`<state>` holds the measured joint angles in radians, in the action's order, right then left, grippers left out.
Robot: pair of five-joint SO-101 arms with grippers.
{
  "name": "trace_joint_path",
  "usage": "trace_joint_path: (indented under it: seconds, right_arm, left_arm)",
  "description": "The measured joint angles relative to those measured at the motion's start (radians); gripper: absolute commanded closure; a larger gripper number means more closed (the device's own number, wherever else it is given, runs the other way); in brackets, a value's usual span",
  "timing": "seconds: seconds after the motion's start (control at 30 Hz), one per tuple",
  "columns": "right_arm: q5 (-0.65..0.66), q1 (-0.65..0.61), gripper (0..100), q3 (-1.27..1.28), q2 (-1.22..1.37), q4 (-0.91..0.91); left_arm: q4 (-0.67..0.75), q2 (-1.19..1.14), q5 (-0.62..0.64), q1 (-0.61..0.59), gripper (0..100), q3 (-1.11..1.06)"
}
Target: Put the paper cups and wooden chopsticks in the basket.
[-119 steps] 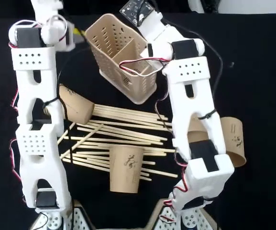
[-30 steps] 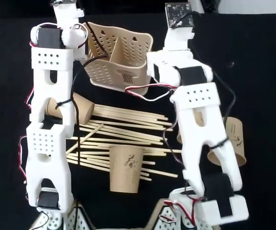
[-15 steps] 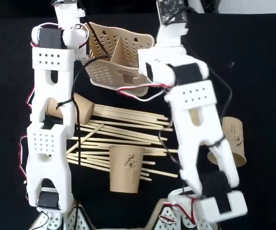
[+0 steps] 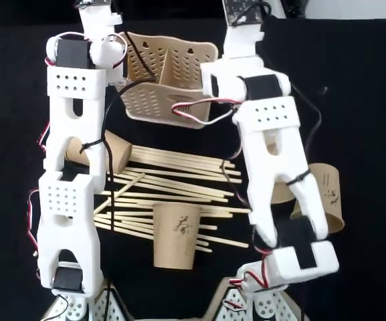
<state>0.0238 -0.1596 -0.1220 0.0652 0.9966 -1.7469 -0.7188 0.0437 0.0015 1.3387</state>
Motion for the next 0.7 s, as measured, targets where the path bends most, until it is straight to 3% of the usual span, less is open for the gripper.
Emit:
trace_joint_path:
  seconds: [0.23,0.7]
  right_arm:
    - [0.051,0.002,98.8,-0.176,0.117,0.026]
    - [0.061,0.008,98.8,-0.542,0.198,0.485]
  left_arm:
    - [0.000,0.046,0.000,0.015,97,-0.078]
    - [0.000,0.227,0.002,0.026,97,-0.298]
